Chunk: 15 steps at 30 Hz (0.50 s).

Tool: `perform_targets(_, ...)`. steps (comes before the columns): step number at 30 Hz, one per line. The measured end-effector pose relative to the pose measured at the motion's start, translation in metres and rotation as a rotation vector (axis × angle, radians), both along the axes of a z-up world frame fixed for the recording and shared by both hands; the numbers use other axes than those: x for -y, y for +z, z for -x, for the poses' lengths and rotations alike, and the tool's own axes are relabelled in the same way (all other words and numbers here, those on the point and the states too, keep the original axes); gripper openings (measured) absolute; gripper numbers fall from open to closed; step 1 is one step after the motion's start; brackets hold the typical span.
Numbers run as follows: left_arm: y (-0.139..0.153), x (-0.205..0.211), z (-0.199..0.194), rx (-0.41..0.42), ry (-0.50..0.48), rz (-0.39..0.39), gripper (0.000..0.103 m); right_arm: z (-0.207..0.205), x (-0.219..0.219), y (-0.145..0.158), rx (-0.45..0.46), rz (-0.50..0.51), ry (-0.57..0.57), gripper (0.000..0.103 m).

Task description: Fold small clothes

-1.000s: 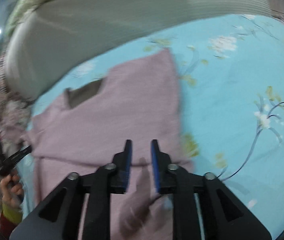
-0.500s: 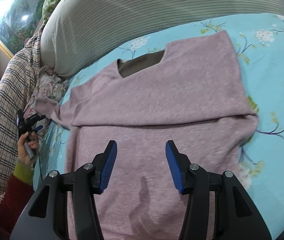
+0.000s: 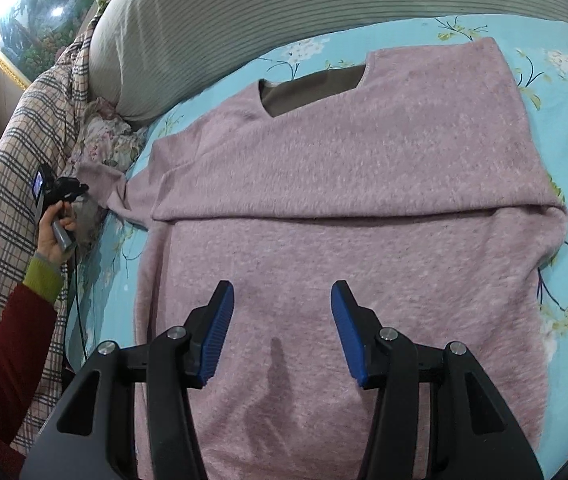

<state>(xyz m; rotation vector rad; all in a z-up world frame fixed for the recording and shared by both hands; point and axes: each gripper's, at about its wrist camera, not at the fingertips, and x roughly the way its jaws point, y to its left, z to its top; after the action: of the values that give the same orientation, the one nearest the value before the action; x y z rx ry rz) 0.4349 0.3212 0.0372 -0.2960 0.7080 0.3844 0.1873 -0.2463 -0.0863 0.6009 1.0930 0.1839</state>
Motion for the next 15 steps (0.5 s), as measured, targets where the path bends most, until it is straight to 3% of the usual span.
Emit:
perform_targets(6, 0.023, 0.043, 0.042, 0.099, -0.124, 0.001, 0.002, 0.007, -0.002, 0.002, 0.014, -0.019, 0.008, 0.052)
perform_targets(11, 0.04, 0.126, 0.083, 0.174, -0.33, 0.012, 0.002, 0.014, -0.001, 0.008, 0.042, -0.04, -0.007, 0.052)
perform_targets(15, 0.042, 0.179, 0.09, 0.196, -0.432, 0.037, 0.002, 0.022, 0.004, 0.017, 0.057, -0.034, -0.018, 0.052)
